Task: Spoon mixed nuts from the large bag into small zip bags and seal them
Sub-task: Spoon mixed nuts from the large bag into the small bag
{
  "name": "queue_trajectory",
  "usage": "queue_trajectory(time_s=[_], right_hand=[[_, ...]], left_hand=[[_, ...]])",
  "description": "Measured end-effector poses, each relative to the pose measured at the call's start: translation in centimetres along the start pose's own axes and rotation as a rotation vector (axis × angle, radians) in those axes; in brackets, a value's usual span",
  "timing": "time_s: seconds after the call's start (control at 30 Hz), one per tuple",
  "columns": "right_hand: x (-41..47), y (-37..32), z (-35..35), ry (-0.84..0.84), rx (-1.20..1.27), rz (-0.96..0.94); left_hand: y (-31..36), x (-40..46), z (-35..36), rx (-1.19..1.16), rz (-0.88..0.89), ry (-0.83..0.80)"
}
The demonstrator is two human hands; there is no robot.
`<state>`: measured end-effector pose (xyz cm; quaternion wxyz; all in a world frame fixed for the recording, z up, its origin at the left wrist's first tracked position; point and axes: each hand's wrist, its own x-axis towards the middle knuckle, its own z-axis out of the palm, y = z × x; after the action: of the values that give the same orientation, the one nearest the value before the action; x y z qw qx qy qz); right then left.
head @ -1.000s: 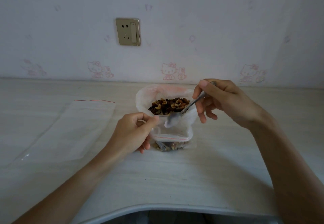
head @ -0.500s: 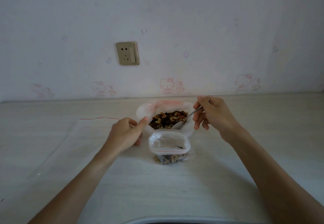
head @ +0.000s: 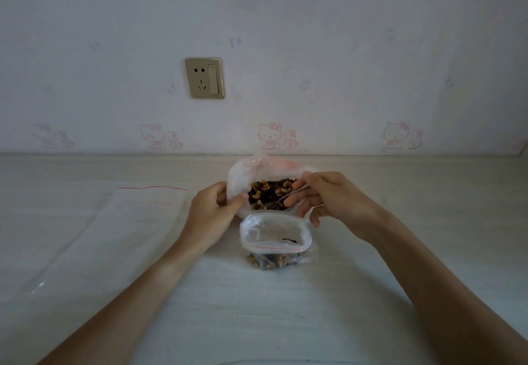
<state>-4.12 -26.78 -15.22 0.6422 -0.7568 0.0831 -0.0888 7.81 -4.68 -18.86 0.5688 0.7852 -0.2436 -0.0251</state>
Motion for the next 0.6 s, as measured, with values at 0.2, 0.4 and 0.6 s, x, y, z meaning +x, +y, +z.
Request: queue_trajectory(time_s=[0.2, 0.4, 0.6], right_hand=[[0.3, 0.6, 0.1, 0.031, 0.109, 0.070], [0.5, 0.8, -0.2, 0.107, 0.227, 0.128], [0.6, 0.6, -0.8, 0.191, 0.322, 0.163]], left_hand=[[0.4, -0.3, 0.4, -0.135, -0.018, -0.034], [0.6, -0.4, 0.3, -0.174, -0.051, -0.036], [1.1, -0.2, -0.4, -0.129, -0.138, -0.035]])
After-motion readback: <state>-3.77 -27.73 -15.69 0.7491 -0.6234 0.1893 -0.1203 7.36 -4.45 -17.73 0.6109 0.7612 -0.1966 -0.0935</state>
